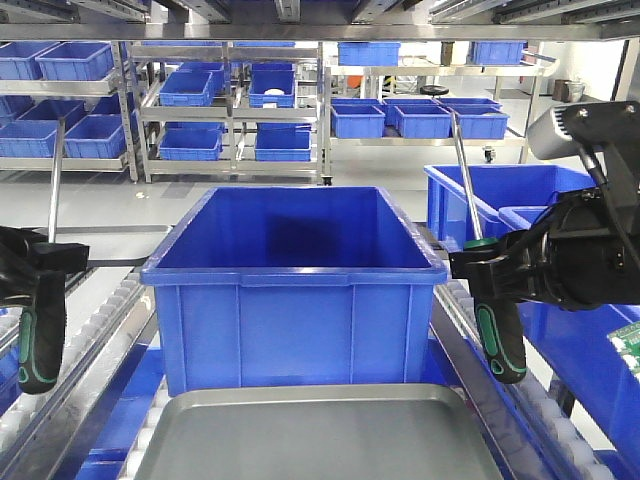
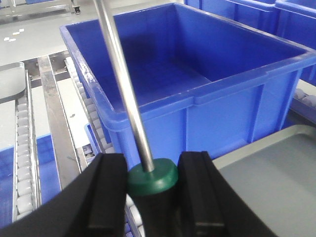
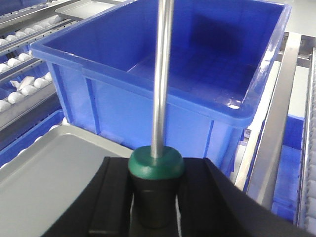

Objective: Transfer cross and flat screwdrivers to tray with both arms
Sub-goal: 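Hold both screwdrivers while the base drives to the conveyor shelf, then lower both screwdrivers onto the grey metal tray and open grippers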

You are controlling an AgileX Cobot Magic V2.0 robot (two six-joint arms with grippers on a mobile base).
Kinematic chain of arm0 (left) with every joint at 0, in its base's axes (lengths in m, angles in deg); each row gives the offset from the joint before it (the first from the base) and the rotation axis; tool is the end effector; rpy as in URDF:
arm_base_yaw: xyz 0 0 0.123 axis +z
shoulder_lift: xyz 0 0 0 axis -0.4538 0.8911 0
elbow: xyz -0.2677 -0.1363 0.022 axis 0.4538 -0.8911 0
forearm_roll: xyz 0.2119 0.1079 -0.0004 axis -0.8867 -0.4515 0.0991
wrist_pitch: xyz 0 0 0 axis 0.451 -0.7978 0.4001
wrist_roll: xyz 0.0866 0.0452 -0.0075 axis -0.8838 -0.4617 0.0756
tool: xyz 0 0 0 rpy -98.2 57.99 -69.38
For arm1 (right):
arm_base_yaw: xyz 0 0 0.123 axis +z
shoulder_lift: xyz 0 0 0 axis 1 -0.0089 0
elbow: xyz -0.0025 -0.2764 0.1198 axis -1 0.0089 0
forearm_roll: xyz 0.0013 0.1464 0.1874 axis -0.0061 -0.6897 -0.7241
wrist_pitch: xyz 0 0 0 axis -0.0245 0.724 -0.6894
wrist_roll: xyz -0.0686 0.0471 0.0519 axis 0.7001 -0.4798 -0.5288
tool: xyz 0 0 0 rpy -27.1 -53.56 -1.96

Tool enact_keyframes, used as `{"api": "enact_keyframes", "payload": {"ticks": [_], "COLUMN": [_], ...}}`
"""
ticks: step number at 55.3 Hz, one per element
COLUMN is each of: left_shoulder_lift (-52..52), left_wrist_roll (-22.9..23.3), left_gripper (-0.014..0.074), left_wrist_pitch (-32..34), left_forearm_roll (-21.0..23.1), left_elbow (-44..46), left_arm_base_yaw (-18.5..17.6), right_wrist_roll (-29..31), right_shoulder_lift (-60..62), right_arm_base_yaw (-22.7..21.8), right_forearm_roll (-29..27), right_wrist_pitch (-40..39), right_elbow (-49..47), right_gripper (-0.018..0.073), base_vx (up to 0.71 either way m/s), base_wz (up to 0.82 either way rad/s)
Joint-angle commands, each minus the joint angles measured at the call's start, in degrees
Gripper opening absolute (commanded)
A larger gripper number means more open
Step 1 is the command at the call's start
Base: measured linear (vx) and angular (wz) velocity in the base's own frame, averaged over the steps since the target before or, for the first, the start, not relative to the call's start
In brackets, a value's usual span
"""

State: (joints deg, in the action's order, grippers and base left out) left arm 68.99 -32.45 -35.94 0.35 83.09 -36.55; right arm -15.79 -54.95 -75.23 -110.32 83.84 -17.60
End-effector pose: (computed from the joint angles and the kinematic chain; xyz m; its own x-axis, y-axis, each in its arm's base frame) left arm 0.2239 -0.0606 0.4305 -0.3679 0.1334 -0.9202 0.3976 0.9172 -0.0260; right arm 0.2400 0.0851 0.4336 -0.4339 -0.1528 -0.8879 -0.4611 0.8843 0.0731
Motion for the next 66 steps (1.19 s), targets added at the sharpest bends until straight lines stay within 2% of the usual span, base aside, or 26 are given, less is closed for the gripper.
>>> {"api": "enact_keyframes", "payload": {"ticks": [1, 34, 40, 46, 52, 59, 66], "left_shoulder_lift": [-1.12, -1.12, -1.12, -0.25, 3.05, 8.4, 14.12], "left_wrist_roll": [0.07, 0.07, 0.13, 0.13, 0.13, 0.13, 0.13], "left_gripper": [-0.0003, -0.0003, -0.0003, -0.0003, -0.0001, 0.0, 0.0001], "left_wrist_pitch": [4.92, 6.43, 6.4, 4.4, -0.68, -5.58, -6.91], "left_forearm_roll": [1.77, 1.77, 2.72, 8.19, 14.49, 19.83, 20.77], "left_elbow": [1.95, 1.95, 1.95, 1.95, 1.95, 1.95, 1.95], "left_arm_base_yaw": [-0.26, -0.26, -0.26, -0.26, -1.19, -4.82, -9.79], "right_wrist_roll": [0.11, 0.11, -0.08, -0.59, -4.55, -5.78, -9.02], "right_shoulder_lift": [1.63, 1.63, 1.63, 0.88, -2.25, -6.11, -10.27], "right_arm_base_yaw": [-0.08, -0.08, -0.08, -0.08, -0.08, 1.3, 3.99], "right_forearm_roll": [-1.19, -1.19, -2.76, -4.41, -6.21, -7.53, -6.48], "right_wrist_pitch": [-4.59, -4.74, -3.64, -0.52, 1.88, 5.98, 6.99], "right_elbow": [-2.07, -2.07, -2.07, -2.07, -2.07, -2.07, -2.07], "right_gripper": [-0.0008, -0.0008, -0.0008, -0.0008, -0.0008, -0.0008, -0.0008], "base_vx": [0.04, 0.01, 0.0, 0.0, 0.0, 0.0, 0.0], "base_wz": [-0.01, 0.0, 0.0, 0.0, 0.0, 0.0, 0.0]}}
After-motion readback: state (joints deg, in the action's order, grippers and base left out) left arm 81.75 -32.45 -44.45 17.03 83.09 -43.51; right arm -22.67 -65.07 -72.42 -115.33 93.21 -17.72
